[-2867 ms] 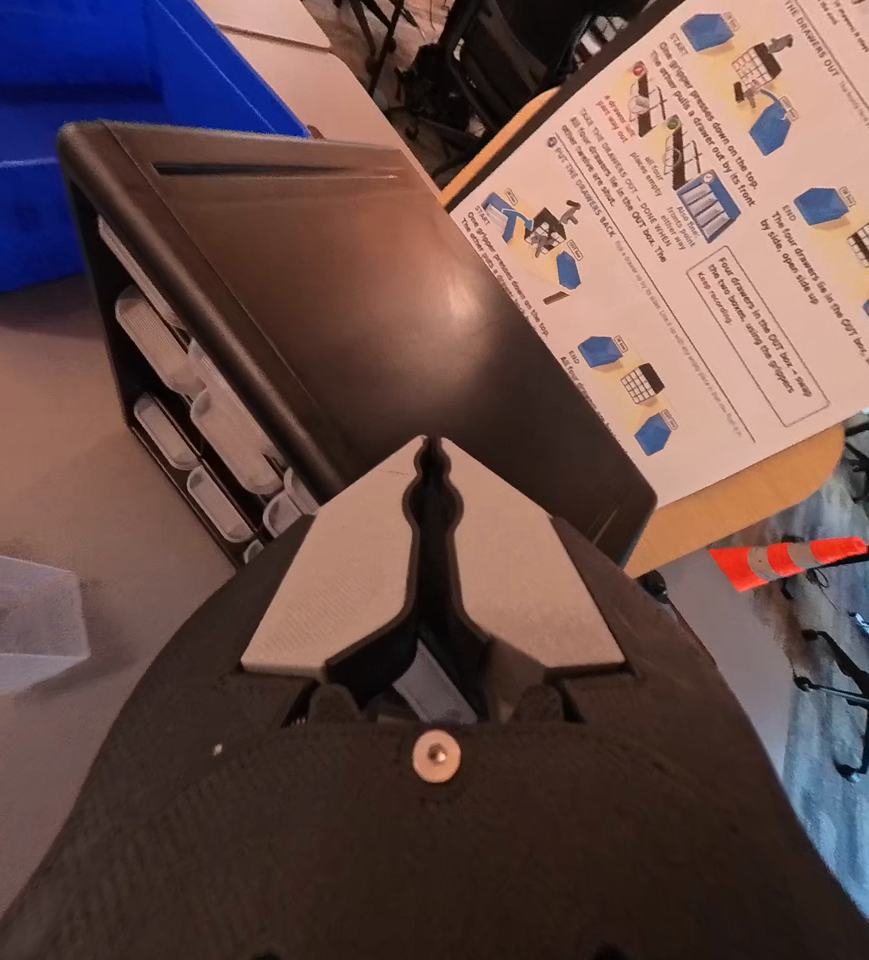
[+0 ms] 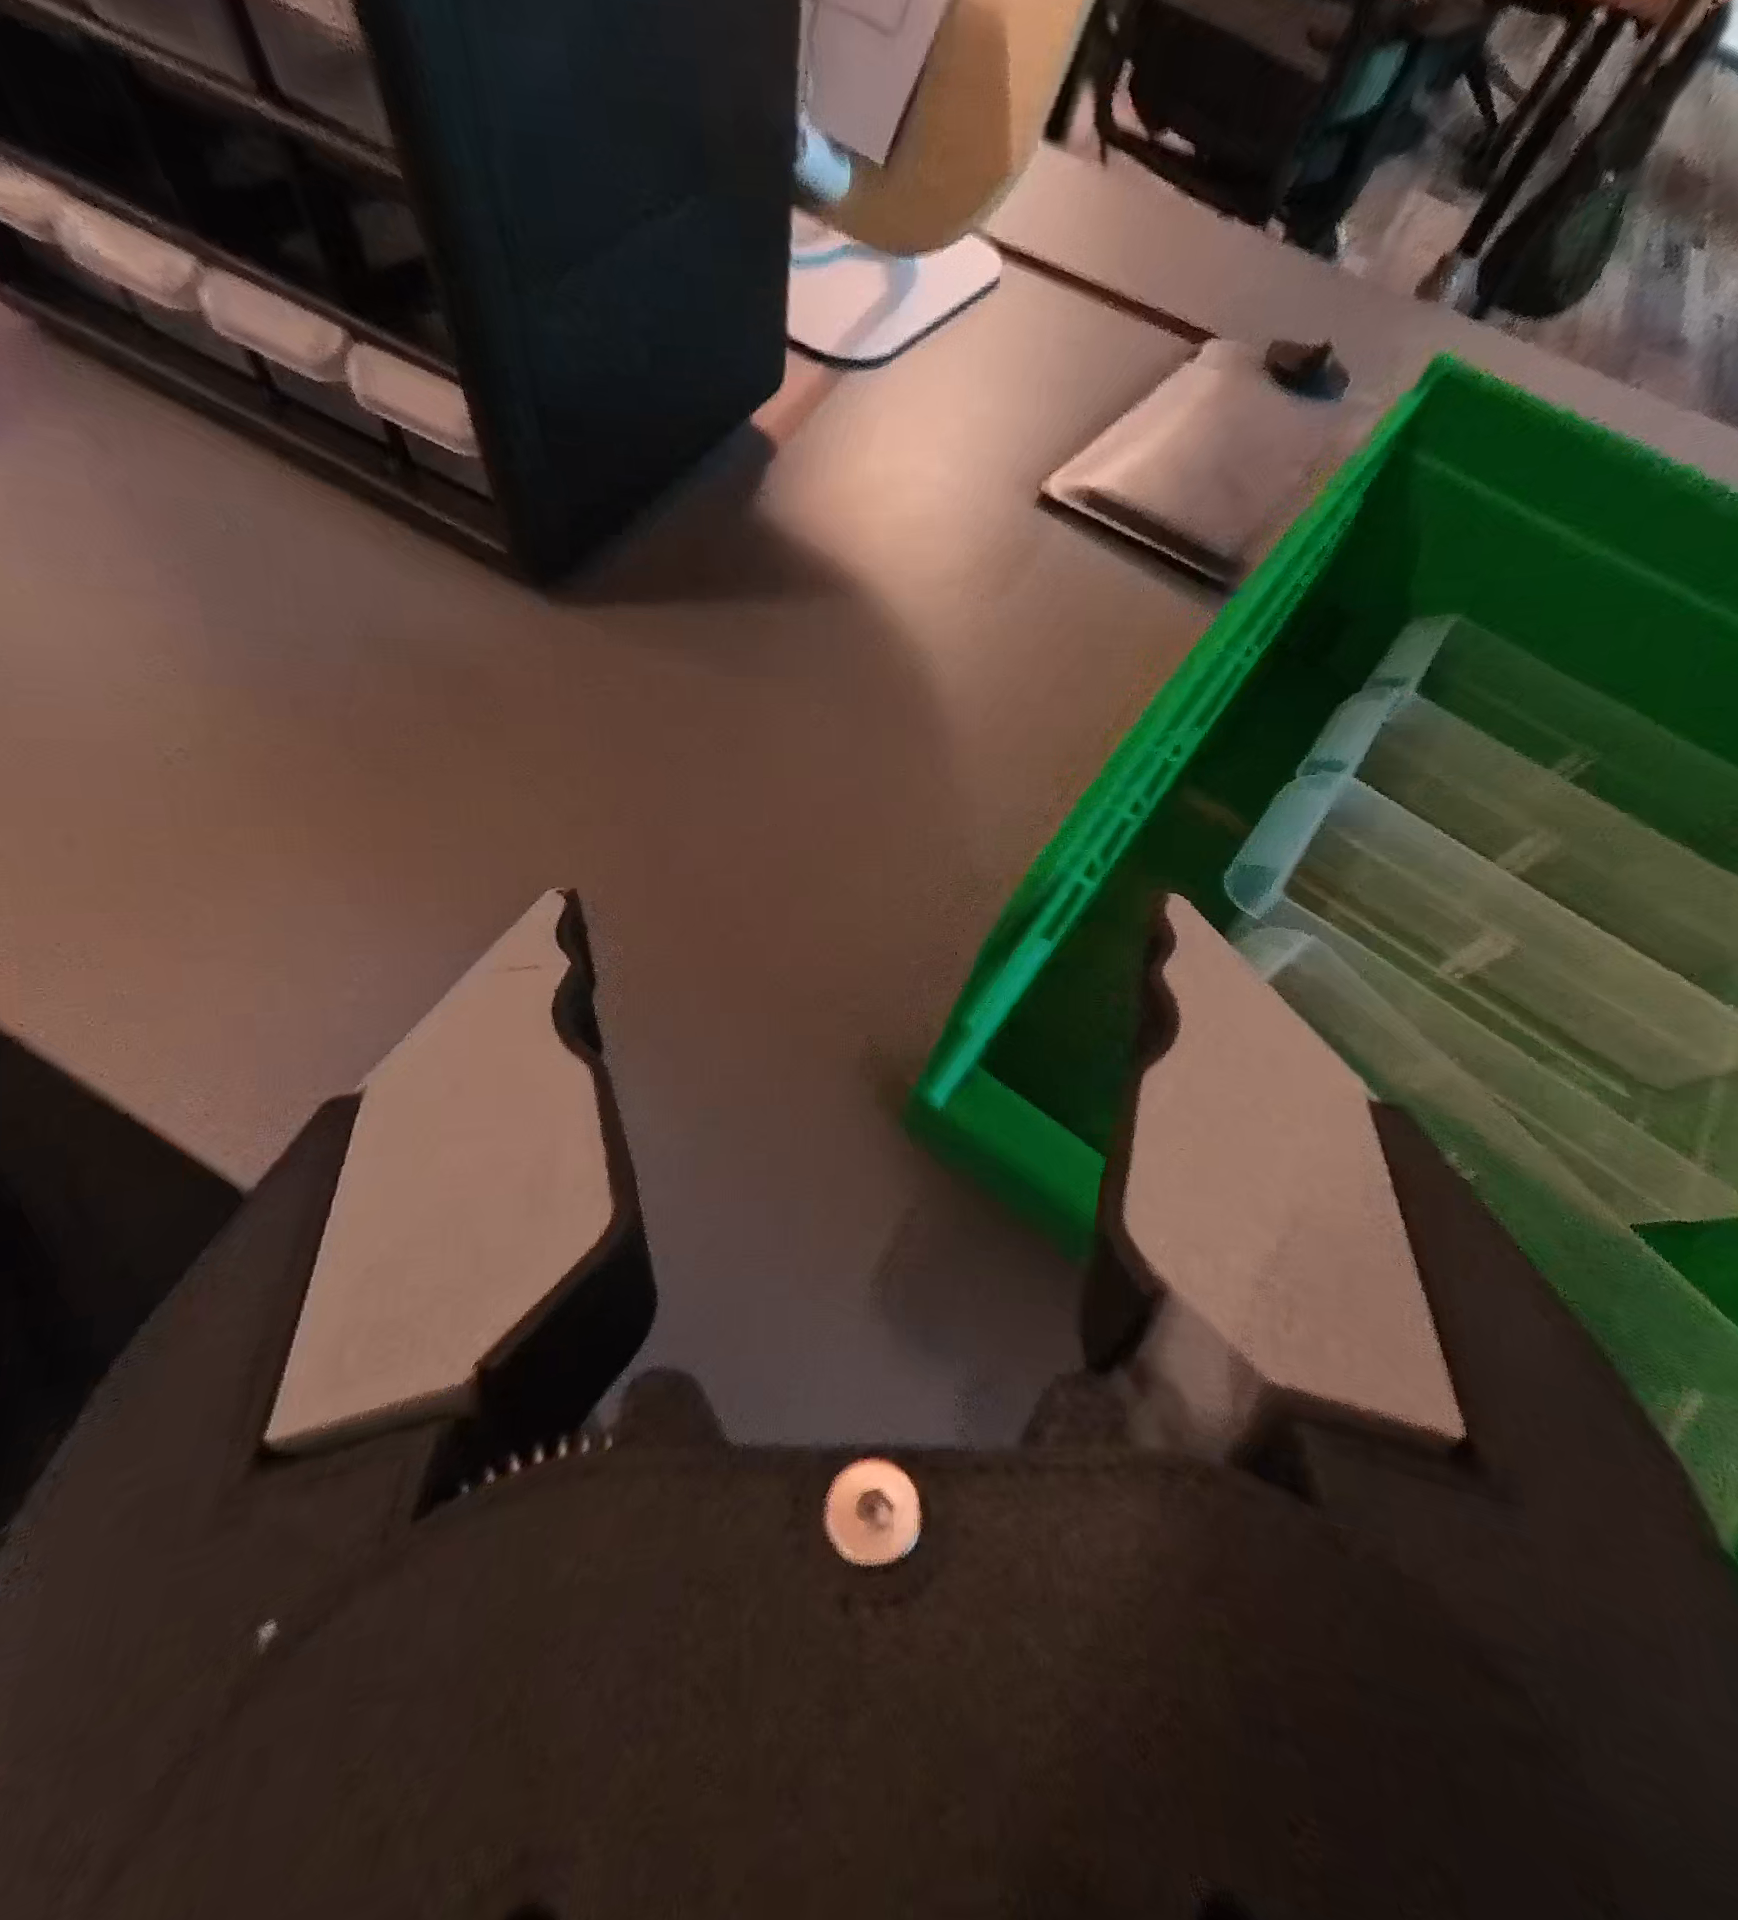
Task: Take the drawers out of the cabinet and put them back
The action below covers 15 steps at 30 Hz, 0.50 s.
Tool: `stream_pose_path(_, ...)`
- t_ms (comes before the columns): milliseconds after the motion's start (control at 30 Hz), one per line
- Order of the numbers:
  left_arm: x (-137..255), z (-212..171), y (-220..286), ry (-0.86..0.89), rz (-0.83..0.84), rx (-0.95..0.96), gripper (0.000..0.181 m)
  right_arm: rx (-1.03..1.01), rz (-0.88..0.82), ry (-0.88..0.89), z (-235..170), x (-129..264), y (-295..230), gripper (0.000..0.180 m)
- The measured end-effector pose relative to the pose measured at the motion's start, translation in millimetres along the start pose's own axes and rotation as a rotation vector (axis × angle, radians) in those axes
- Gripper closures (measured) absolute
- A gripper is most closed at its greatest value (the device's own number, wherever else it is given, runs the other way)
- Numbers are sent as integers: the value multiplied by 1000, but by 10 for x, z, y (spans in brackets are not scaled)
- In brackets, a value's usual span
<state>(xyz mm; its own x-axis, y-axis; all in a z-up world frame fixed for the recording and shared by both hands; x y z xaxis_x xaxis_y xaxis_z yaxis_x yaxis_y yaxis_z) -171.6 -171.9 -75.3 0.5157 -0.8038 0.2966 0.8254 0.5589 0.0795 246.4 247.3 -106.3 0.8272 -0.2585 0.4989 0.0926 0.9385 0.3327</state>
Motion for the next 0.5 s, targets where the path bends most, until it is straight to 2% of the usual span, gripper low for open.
stream_pose_path(67, -164, -120, -1, -63, -18, 28, 100, 11, -72, -101, -80, -229, 11, 79)
stream_pose_path(167, -498, -243, 35, -111, 11, 11, 106, 14, -211, -256, -231, -488, 116, 96)
stream_pose_path(200, -611, -278, 55, -130, 14, 10, 112, 27, -268, -290, -260, -523, 174, 96)
stream_pose_path(233, -714, -305, 60, -142, 26, 8, 118, 55, -332, -317, -274, -517, 236, 113)
stream_pose_path(267, -782, -287, 34, -119, 67, -16, 120, 73, -372, -335, -281, -490, 277, 142)
stream_pose_path(333, -818, -256, 51, -93, 78, -60, 155, 23, -351, -330, -280, -420, 269, 157)
stream_pose_path(467, -592, -281, -233, -87, 247, -150, 178, -68, -302, -299, -383, -134, 181, 175)
stream_pose_path(500, -505, -302, -280, -73, 220, -161, 178, -75, -275, -280, -406, -51, 120, 176)
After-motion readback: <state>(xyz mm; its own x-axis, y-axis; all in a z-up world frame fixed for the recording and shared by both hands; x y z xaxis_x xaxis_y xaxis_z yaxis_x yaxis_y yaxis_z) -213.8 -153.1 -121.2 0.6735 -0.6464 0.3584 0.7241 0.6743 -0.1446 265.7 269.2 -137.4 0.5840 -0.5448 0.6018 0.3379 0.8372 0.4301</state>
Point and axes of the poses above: each gripper's, where its closed fingertips meet, x back along the fingers, z out of its top, y = z × x across the jaws, the point moved 4 cm from there along x, back along the fingers, and after that the axes turned 13 degrees about x, right-handed, at the moved point
